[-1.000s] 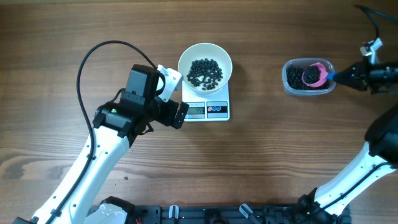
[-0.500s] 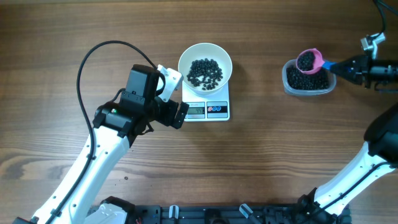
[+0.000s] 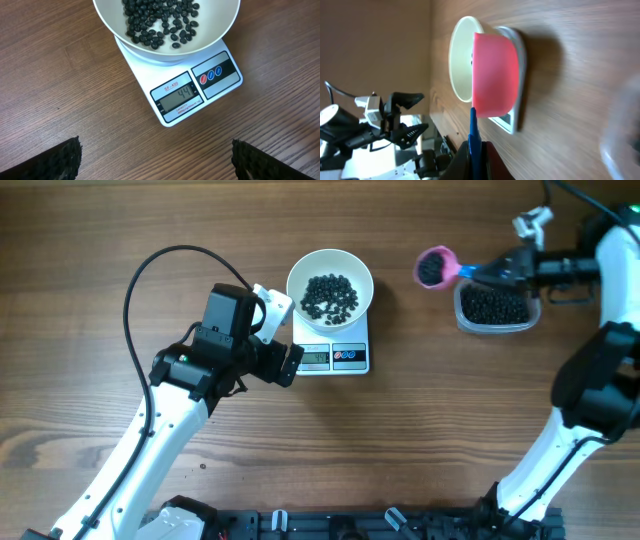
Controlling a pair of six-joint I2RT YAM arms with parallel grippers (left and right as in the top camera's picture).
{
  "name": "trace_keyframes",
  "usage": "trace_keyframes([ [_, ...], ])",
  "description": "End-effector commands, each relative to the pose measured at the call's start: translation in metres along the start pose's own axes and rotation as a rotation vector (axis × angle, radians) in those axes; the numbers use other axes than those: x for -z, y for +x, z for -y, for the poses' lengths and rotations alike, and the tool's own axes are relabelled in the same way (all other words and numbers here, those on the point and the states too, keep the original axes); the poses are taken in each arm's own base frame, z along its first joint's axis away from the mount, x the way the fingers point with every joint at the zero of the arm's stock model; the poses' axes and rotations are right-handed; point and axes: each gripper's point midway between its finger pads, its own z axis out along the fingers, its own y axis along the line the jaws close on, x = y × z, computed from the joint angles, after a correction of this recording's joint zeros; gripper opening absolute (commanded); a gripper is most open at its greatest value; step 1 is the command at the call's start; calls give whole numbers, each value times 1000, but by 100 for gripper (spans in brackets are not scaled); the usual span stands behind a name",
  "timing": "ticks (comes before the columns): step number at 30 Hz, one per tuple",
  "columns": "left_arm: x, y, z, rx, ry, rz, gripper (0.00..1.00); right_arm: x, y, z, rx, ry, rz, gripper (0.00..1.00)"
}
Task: Scoop item into bowl and weigh 150g on scale
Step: 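Move the filled scoop over the white bowl with the right gripper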
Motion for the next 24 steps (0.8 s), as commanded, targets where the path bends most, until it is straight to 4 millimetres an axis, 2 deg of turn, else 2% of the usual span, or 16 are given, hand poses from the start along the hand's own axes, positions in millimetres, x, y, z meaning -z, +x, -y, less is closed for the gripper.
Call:
trace_keyframes([
  [1, 2, 1, -3, -9, -10, 5, 100, -16, -10, -46, 57, -53, 12, 4],
  [9, 2, 1, -3, -9, -10, 5, 100, -68, 1, -71, 138, 33, -99, 4],
  [13, 2, 1, -3, -9, -10, 5, 100, -85, 7, -86, 199, 63, -128, 4],
  [24, 2, 1, -3, -9, -10, 5, 100, -130, 17, -96, 352, 360, -167, 4],
])
